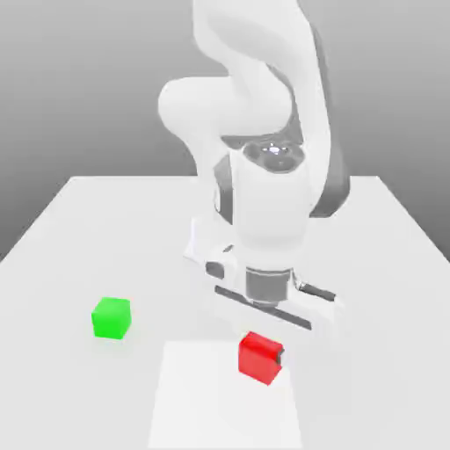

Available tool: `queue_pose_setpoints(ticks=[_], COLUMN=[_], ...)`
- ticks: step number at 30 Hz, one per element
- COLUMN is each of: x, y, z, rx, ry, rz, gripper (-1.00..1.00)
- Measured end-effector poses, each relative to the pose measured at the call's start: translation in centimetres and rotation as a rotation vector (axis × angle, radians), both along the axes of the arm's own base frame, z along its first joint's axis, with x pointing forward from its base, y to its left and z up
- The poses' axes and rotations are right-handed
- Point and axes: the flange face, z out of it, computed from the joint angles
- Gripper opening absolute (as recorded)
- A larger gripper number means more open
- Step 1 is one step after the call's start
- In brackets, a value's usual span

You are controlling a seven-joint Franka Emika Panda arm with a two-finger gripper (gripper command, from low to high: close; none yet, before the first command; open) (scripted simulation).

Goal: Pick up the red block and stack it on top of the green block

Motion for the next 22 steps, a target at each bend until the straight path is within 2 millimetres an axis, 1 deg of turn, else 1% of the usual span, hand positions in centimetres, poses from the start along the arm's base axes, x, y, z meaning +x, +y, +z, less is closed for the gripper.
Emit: queue_pose_setpoints(ticks=[2, 3, 6, 8, 10, 11, 12, 15, 19, 20, 22], x=[-1.6, -2.6, -6.1, -9.1, -12.2, -13.5, -14.0, -14.3, -14.5, -14.6, -14.6], y=[-5.3, -7.4, -12.6, -15.8, -18.5, -19.3, -19.7, -20.1, -20.1, -20.0, -20.1], z=[1.0, 1.4, 2.3, 2.7, 3.0, 2.8, 2.4, 0.5, -2.6, -3.3, -3.3], rx=[-0.012, -0.017, -0.019, -0.011, 0.002, 0.01, 0.015, 0.023, 0.021, 0.019, 0.019], ry=[0.0, 0.001, 0.004, 0.005, 0.004, 0.002, 0.0, -0.003, -0.002, -0.001, -0.001], rz=[-0.062, -0.082, -0.13, -0.176, -0.221, -0.237, -0.245, -0.25, -0.252, -0.252, -0.253], gripper=[-1.0, -1.0, -1.0, -1.0, -1.0, -1.0, -1.0, -1.0, -1.0, 1.0, 1.0])
